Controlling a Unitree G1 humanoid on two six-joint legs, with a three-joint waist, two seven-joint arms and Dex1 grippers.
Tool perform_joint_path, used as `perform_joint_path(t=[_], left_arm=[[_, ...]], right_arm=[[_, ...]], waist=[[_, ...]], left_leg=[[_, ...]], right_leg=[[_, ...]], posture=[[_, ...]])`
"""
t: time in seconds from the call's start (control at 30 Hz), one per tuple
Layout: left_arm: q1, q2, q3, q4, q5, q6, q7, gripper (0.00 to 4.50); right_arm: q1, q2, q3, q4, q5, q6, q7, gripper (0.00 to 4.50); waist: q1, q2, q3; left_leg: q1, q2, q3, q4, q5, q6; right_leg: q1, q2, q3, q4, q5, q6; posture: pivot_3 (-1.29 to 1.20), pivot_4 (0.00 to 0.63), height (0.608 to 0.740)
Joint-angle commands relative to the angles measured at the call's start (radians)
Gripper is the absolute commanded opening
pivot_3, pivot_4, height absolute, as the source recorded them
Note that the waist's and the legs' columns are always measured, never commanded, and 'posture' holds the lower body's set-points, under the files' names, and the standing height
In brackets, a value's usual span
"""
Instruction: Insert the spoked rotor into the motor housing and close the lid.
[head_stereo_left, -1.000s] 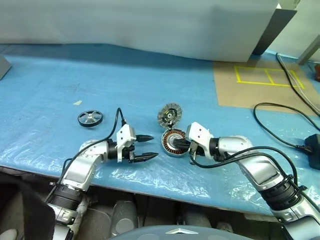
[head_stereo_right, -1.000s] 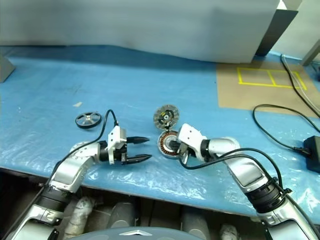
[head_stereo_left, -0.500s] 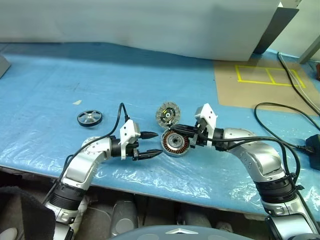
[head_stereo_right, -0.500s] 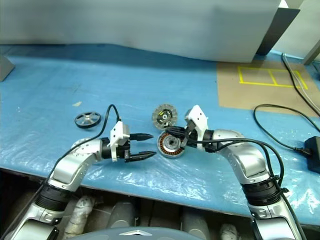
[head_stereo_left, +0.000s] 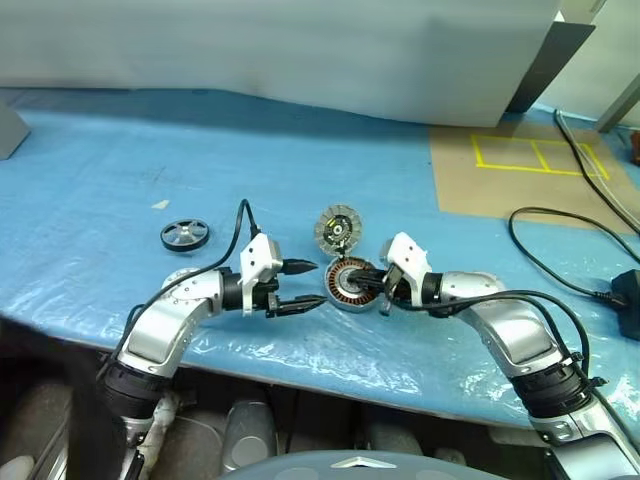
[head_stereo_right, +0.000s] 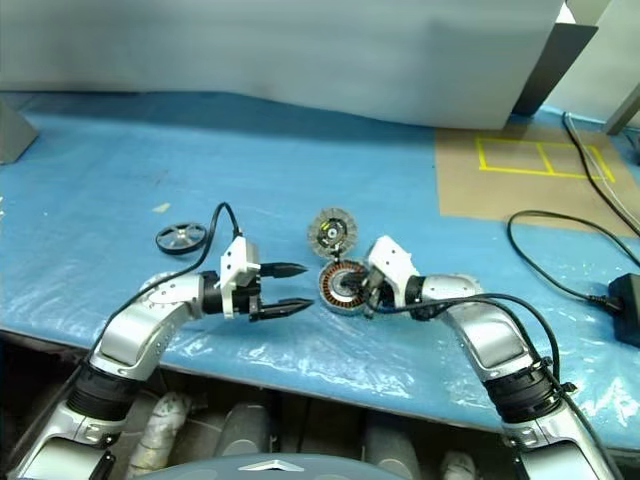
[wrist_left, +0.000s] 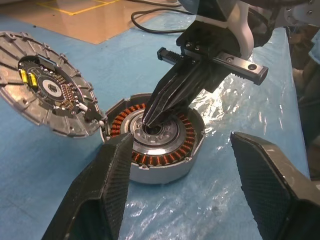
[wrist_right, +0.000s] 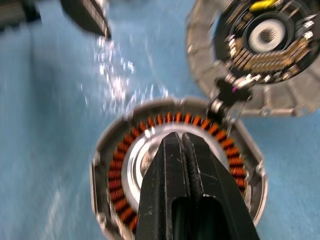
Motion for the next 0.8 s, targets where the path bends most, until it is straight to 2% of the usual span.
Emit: perform_joint_path(t=[0.03, 0.13, 0.23, 0.3, 0.47, 0.7, 0.8], left_arm=[[-0.022, 0.005, 0.003, -0.040, -0.026, 0.011, -0.003, 3.28], [-0.022, 0.009, 0.002, -0.042, -0.029, 0.014, -0.002, 3.28], [-0.021, 0.011, 0.004, -0.053, -0.035, 0.023, 0.003, 3.28], [-0.019, 0.010, 0.003, -0.056, -0.034, 0.025, 0.007, 3.28], [-0.018, 0.010, 0.004, -0.061, -0.037, 0.032, 0.016, 3.28], [-0.028, 0.001, -0.002, -0.056, -0.037, 0.035, 0.022, 3.28], [-0.018, 0.010, 0.005, -0.065, -0.050, 0.048, 0.010, 3.28]], right_arm=[[-0.062, 0.039, -0.104, -0.078, 0.137, 0.069, -0.012, 0.03], [-0.056, 0.010, -0.053, -0.085, 0.090, 0.071, -0.004, 0.03], [-0.011, -0.140, 0.211, 0.052, -0.254, -0.097, -0.018, 0.03], [0.022, -0.178, 0.256, 0.097, -0.311, -0.156, -0.004, 0.03], [0.022, -0.122, 0.123, 0.020, -0.167, -0.109, 0.014, 0.03], [-0.047, 0.000, -0.035, -0.069, 0.048, 0.025, 0.020, 0.03], [-0.053, 0.004, -0.027, -0.117, 0.075, 0.061, 0.027, 0.03]], waist=[[-0.006, 0.000, 0.000], [-0.008, 0.000, 0.000], [-0.002, 0.000, 0.000], [-0.001, 0.002, -0.002], [0.000, 0.001, -0.003], [-0.018, 0.001, -0.002], [-0.021, 0.001, -0.002]], left_leg=[[-0.001, 0.000, 0.000, 0.000, 0.000, 0.000], [-0.006, 0.000, 0.000, 0.000, 0.001, -0.001], [-0.008, 0.000, 0.000, -0.001, 0.001, -0.001], [-0.009, 0.000, 0.000, -0.001, 0.001, -0.002], [0.005, 0.000, 0.000, -0.002, -0.001, 0.000], [0.001, 0.000, 0.000, 0.000, 0.000, 0.000], [-0.005, 0.000, 0.000, 0.000, 0.001, -0.001]], right_leg=[[-0.002, 0.001, 0.000, 0.001, 0.000, 0.000], [-0.007, 0.001, -0.001, 0.003, 0.002, 0.003], [-0.007, 0.001, -0.003, 0.002, 0.002, 0.003], [-0.007, 0.001, -0.003, 0.000, 0.002, 0.003], [0.005, 0.001, -0.001, -0.002, -0.001, 0.000], [0.000, 0.000, 0.000, 0.000, 0.001, -0.001], [-0.005, 0.001, -0.001, -0.001, 0.001, -0.001]], posture=[[0.00, 0.150, 0.740], [0.00, 0.150, 0.740], [0.00, 0.150, 0.740], [0.00, 0.150, 0.740], [0.00, 0.150, 0.740], [0.00, 0.150, 0.740], [0.00, 0.150, 0.740]])
